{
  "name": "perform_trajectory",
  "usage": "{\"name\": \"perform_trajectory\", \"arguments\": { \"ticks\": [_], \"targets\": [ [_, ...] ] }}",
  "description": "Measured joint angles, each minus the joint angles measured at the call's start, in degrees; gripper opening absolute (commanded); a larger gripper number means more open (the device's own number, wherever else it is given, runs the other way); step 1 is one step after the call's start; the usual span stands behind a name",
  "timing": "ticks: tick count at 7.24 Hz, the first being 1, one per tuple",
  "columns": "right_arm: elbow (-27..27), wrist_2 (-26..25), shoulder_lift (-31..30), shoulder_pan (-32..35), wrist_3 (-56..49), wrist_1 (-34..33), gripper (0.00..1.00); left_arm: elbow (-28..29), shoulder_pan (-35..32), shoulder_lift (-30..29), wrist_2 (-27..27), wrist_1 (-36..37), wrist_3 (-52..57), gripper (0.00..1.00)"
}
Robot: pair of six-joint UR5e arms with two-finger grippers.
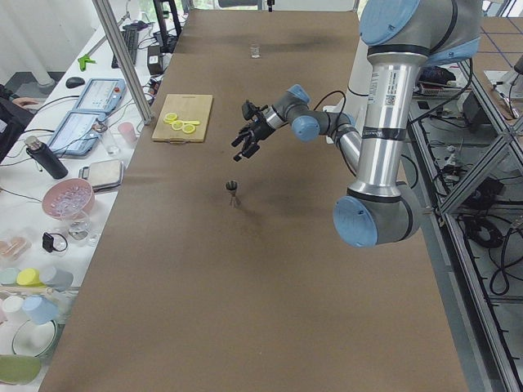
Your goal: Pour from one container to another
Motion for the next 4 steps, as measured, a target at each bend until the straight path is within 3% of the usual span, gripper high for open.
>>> {"name": "perform_trajectory", "arguments": {
  "ticks": [4],
  "targets": [
    [0.12, -0.09, 0.34, 0.02, 0.00, 0.07, 1.00, 2.70, -8.37, -8.46, -26.55, 0.37, 27.64, 0.97]
  ]
}}
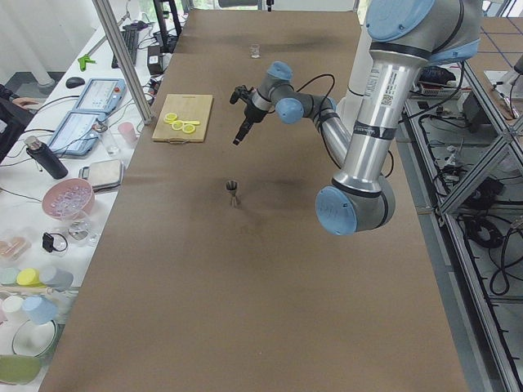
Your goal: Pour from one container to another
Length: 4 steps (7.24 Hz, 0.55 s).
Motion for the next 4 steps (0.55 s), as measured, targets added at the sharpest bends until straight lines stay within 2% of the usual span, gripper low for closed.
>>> {"name": "perform_trajectory", "arguments": {
  "ticks": [2, 4],
  "targets": [
    [0.01, 0.06, -0.18, 0.00, 0.00, -0.05, 1.00, 0.69, -7.80, 0.55, -11.48, 0.04, 11.84, 0.98],
    [-0.02, 0.18, -0.30, 0.00, 0.00, -0.08, 1.00, 1.27, -17.57, 4.90, -22.89, -0.02, 21.58, 0.98]
  ]
}}
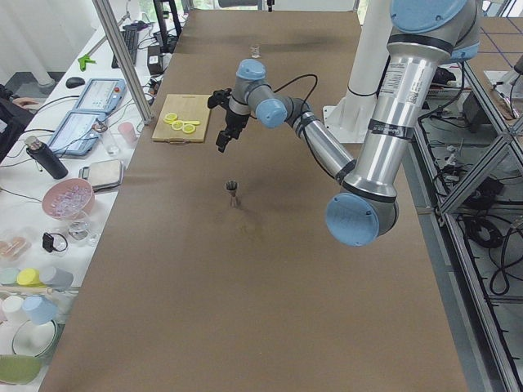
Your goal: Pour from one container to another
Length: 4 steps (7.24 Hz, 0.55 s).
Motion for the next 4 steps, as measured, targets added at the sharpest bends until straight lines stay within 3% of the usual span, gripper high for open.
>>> {"name": "perform_trajectory", "arguments": {
  "ticks": [1, 4],
  "targets": [
    [-0.02, 0.10, 0.00, 0.00, 0.00, 0.00, 1.00, 0.15, -4.74, 3.35, -2.95, -0.18, 5.67, 0.98],
    [0.01, 0.27, -0.01, 0.00, 0.00, 0.00, 1.00, 1.25, -15.05, 12.97, -5.17, -1.39, 17.03, 0.98]
  ]
}}
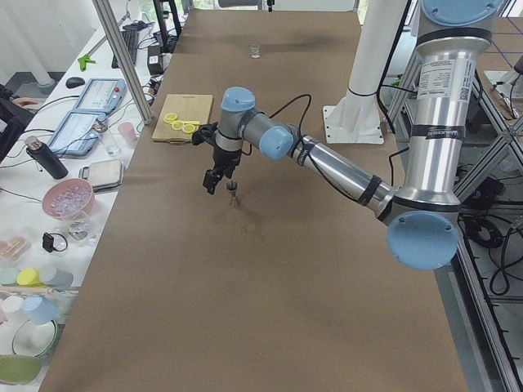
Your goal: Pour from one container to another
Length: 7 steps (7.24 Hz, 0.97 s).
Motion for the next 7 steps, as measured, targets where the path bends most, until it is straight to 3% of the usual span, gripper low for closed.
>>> {"name": "perform_trajectory", "arguments": {
  "ticks": [4, 7],
  "targets": [
    [0.03, 0.15, -0.01, 0.05, 0.00, 0.04, 1.00, 4.24, -13.15, 12.04, -10.53, -4.42, 9.87, 0.98],
    [0.03, 0.11, -0.07, 0.08, 0.00, -0.03, 1.00, 7.26, -20.90, 17.29, -12.17, -3.24, 13.11, 0.97]
  ]
}}
